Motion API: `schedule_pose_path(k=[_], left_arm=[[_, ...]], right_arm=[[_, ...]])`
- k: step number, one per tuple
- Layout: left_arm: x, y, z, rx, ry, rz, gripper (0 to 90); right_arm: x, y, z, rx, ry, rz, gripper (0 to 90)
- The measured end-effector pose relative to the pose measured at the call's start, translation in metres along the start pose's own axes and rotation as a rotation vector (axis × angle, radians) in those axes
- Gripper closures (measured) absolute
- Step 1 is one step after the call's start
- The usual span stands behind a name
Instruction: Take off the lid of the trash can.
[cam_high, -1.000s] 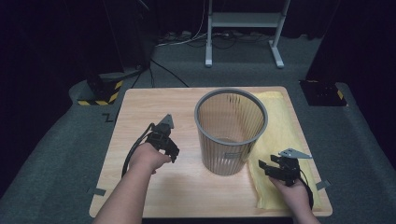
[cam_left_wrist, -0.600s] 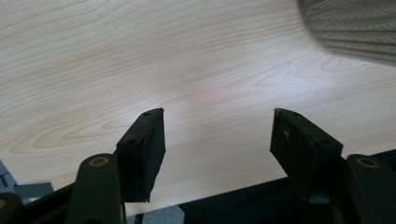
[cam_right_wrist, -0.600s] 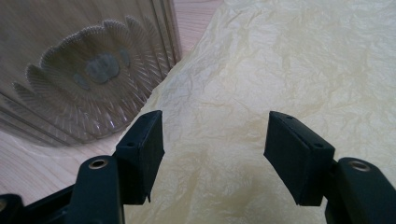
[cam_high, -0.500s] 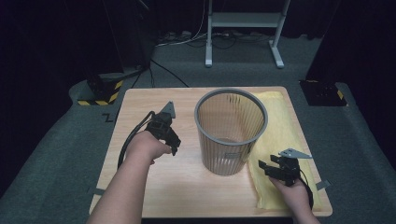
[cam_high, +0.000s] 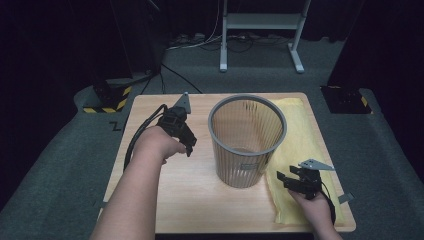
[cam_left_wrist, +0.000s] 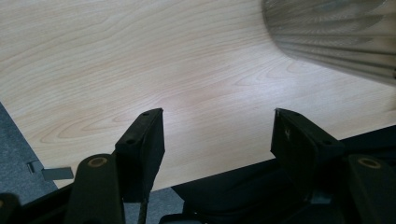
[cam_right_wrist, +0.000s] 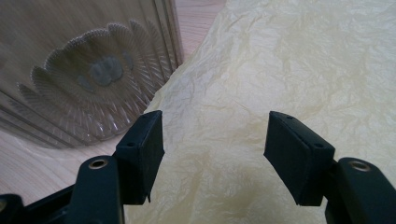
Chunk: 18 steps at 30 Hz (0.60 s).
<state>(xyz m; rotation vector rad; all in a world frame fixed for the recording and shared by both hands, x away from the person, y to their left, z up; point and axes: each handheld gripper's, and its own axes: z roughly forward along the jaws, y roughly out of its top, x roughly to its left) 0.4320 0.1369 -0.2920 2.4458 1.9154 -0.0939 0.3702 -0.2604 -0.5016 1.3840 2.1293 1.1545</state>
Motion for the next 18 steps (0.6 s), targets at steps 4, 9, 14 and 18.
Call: schedule_pose_path(k=[4, 9, 14, 18], left_arm=[[-0.004, 0.005, -0.014, -0.028, 0.010, 0.019, 31.7], [-0.011, 0.011, -0.030, -0.033, 0.011, 0.032, 31.8], [-0.019, 0.017, -0.046, -0.032, 0.009, 0.035, 33.4], [-0.026, 0.024, -0.054, -0.039, -0.005, 0.027, 32.9]], right_arm=[[-0.001, 0.000, 0.001, 0.004, 0.002, 0.001, 37.0], [-0.001, 0.000, 0.001, 0.004, 0.003, 0.001, 36.9], [-0.001, 0.000, 0.001, 0.007, 0.005, 0.006, 36.8], [-0.002, 0.000, 0.001, 0.005, 0.007, 0.011, 36.8]])
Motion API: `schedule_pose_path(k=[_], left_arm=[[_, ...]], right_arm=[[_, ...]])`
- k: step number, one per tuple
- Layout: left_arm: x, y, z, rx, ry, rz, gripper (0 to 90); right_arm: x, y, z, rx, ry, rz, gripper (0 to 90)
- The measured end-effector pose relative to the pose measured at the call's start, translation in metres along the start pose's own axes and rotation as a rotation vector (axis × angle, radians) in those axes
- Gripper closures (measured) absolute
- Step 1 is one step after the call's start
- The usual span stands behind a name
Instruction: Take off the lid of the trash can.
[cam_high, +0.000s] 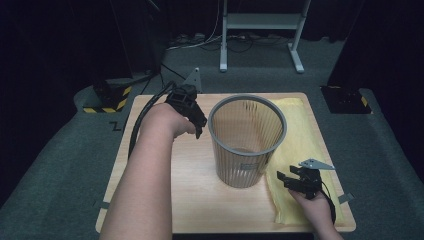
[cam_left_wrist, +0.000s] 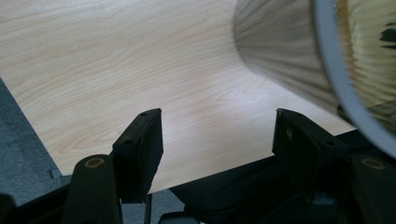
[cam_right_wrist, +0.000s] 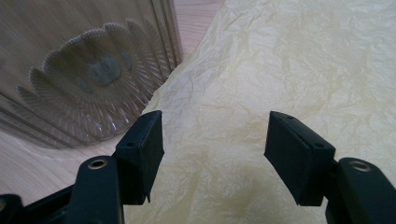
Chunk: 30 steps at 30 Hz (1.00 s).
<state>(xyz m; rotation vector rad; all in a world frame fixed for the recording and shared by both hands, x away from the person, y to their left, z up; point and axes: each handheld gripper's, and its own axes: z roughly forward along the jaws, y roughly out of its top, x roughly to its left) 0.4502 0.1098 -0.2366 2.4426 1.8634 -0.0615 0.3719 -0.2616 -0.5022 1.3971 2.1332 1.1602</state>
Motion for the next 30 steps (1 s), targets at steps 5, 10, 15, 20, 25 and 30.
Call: schedule_pose_path(k=[5, 10, 15, 20, 25, 30], left_arm=[[-0.006, 0.008, -0.002, -0.004, -0.031, -0.005, 33.5], [-0.013, 0.016, -0.005, -0.011, -0.049, 0.002, 36.0], [-0.018, 0.024, -0.009, -0.027, -0.063, -0.006, 39.5], [-0.023, 0.028, -0.007, -0.025, -0.057, 0.003, 40.0], [-0.031, 0.032, -0.003, -0.019, -0.042, 0.019, 37.7], [-0.035, 0.035, -0.004, -0.034, -0.050, 0.023, 32.7]], right_arm=[[-0.002, 0.000, 0.000, 0.002, 0.003, 0.002, 36.8], [-0.002, 0.000, 0.000, 0.002, 0.006, 0.005, 36.8], [-0.002, -0.001, 0.000, 0.005, 0.006, 0.009, 36.8], [-0.003, -0.001, 0.000, 0.005, 0.007, 0.008, 36.7], [-0.004, -0.001, 0.001, 0.006, 0.013, 0.010, 36.5], [-0.004, -0.001, 0.001, 0.006, 0.015, 0.016, 36.4]])
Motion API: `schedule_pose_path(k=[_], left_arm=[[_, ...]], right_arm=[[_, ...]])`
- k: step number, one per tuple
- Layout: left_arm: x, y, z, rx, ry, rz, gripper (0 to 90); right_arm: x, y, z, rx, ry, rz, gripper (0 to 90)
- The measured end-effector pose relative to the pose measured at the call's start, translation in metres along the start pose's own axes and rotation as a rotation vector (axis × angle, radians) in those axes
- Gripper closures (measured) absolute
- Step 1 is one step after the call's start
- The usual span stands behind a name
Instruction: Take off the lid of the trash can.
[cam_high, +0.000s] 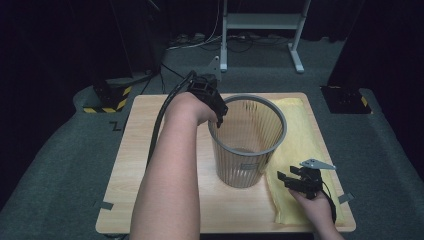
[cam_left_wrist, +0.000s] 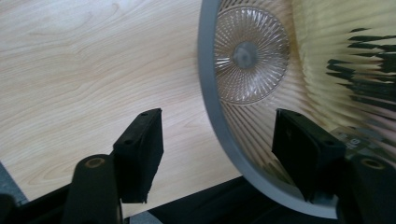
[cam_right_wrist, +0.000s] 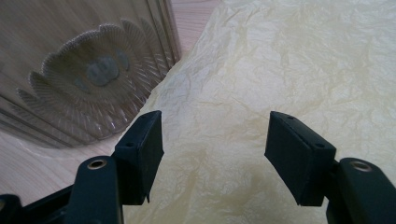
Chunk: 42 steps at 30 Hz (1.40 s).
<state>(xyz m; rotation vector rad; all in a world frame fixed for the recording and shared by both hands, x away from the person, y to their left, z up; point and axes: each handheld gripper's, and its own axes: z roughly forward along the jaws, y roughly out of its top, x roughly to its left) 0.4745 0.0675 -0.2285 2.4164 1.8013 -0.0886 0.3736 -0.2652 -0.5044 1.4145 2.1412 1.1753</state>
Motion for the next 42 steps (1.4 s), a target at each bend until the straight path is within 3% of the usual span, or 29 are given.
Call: schedule_pose_path(k=[7, 12, 14, 19, 22, 27, 31, 42], left_arm=[[0.000, 0.002, -0.002, -0.019, 0.024, 0.000, 27.3], [-0.003, 0.002, 0.003, -0.003, 0.029, 0.019, 29.9], [-0.006, 0.003, 0.006, 0.000, 0.046, 0.018, 36.4], [-0.007, 0.004, 0.011, 0.007, 0.032, 0.002, 46.3], [-0.006, 0.005, 0.016, 0.026, 0.039, -0.012, 56.6], [-0.006, 0.006, 0.020, 0.035, 0.071, -0.036, 66.5], [-0.009, 0.005, 0.019, 0.028, 0.078, -0.020, 74.3], [-0.012, 0.004, -0.002, -0.045, 0.088, -0.024, 77.2]], right_arm=[[-0.002, 0.000, 0.000, 0.003, 0.007, 0.014, 36.4], [-0.001, 0.000, 0.000, 0.004, 0.006, 0.010, 36.4], [-0.001, 0.000, 0.000, 0.004, 0.006, 0.011, 36.4], [-0.001, 0.000, 0.000, 0.003, 0.006, 0.011, 36.5], [-0.001, 0.000, 0.001, 0.002, 0.004, 0.008, 36.4], [-0.001, 0.000, 0.002, 0.004, 0.005, 0.001, 36.4], [0.000, 0.000, 0.002, 0.006, 0.002, -0.005, 36.5], [0.001, 0.000, 0.003, 0.013, 0.001, -0.009, 36.5]])
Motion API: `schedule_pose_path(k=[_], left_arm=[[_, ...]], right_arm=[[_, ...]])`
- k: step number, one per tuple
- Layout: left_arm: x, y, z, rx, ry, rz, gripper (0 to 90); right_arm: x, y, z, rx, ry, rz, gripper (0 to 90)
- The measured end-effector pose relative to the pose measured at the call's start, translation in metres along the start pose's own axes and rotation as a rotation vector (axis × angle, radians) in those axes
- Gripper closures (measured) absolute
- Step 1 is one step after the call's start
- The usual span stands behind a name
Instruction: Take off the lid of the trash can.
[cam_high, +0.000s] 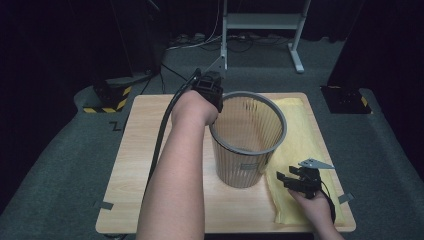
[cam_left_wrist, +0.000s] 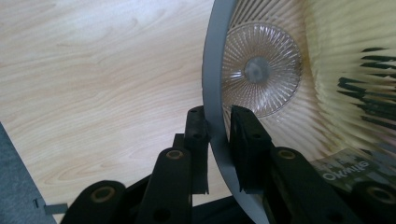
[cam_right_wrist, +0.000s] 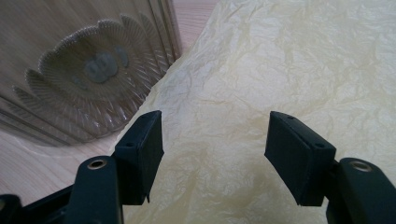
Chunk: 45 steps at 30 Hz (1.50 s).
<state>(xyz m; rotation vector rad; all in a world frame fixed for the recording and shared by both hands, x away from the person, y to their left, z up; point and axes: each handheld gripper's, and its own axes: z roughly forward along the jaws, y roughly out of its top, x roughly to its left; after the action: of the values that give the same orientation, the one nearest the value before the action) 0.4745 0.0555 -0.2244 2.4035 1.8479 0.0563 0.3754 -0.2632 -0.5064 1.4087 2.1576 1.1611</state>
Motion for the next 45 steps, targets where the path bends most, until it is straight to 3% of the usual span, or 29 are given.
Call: schedule_pose_path(k=[8, 14, 16, 22, 25, 36, 40, 45], left_arm=[[0.006, -0.004, -0.009, -0.058, -0.041, -0.013, 78.8], [0.019, -0.009, -0.014, -0.096, -0.080, -0.066, 79.8], [0.024, -0.012, -0.016, -0.108, -0.115, -0.085, 79.9], [0.038, -0.017, -0.023, -0.142, -0.131, -0.120, 82.3], [0.045, -0.019, -0.023, -0.144, -0.135, -0.117, 82.6], [0.063, -0.026, -0.022, -0.177, -0.219, -0.148, 83.4], [0.070, -0.029, -0.020, -0.190, -0.286, -0.166, 83.4], [0.077, -0.032, -0.018, -0.197, -0.295, -0.171, 83.4]], right_arm=[[0.001, 0.000, 0.000, 0.000, -0.005, -0.003, 36.5], [0.001, 0.000, 0.001, 0.001, -0.005, -0.008, 36.5], [0.001, 0.000, 0.001, 0.001, -0.005, -0.011, 36.4], [0.002, 0.000, 0.002, 0.005, -0.003, -0.012, 36.5], [0.002, 0.000, 0.002, 0.004, -0.004, -0.012, 36.5], [0.002, 0.000, 0.002, 0.005, -0.005, -0.011, 36.5], [0.002, 0.000, 0.002, 0.005, -0.006, -0.013, 36.5], [0.003, 0.000, 0.002, 0.006, -0.006, -0.014, 36.5]])
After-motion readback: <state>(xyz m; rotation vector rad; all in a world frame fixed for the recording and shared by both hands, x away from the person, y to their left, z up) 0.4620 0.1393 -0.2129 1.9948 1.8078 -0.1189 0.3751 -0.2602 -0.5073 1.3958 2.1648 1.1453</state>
